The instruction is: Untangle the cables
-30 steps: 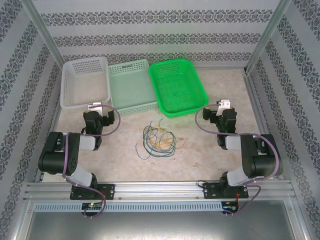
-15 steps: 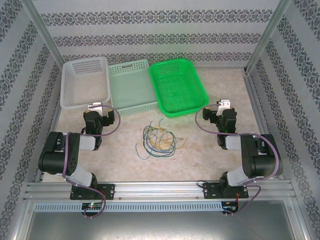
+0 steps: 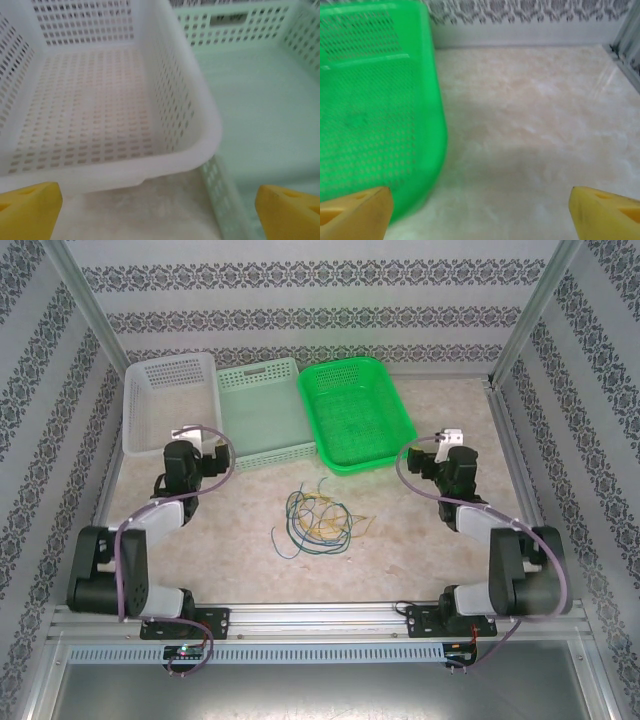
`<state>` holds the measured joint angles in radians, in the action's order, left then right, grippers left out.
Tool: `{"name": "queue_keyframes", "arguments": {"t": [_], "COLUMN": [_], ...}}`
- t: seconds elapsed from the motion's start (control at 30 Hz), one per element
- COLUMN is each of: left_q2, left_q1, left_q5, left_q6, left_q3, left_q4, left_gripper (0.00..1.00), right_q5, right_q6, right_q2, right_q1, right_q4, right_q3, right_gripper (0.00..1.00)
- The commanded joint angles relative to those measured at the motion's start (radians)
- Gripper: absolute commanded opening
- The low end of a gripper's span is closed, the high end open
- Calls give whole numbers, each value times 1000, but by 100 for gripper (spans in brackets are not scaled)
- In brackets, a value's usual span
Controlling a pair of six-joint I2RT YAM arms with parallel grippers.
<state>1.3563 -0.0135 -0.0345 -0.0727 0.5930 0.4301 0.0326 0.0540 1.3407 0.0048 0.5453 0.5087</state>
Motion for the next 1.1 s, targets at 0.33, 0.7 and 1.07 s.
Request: {"name": "queue_keyframes", "arguments": {"t": [0.33,0.7,1.07], "left_q2": [-162,412,634], "left_q1": [-17,-17,-23], "left_q5": [-83,87,193], "left_q6": [-183,-136,-179], "left_q3": [243,902,1030], "left_q4": [-527,-950,-1011], "left_gripper": [100,88,56], "right_q5": [23,-6,-24], "right_q6": [128,169,277], "right_q2": [-155,49,87], "right_q1": [113,305,299], "right_q4": [-518,-743,-790], "right_q3": [184,457,467], "right_gripper": [84,84,83]}}
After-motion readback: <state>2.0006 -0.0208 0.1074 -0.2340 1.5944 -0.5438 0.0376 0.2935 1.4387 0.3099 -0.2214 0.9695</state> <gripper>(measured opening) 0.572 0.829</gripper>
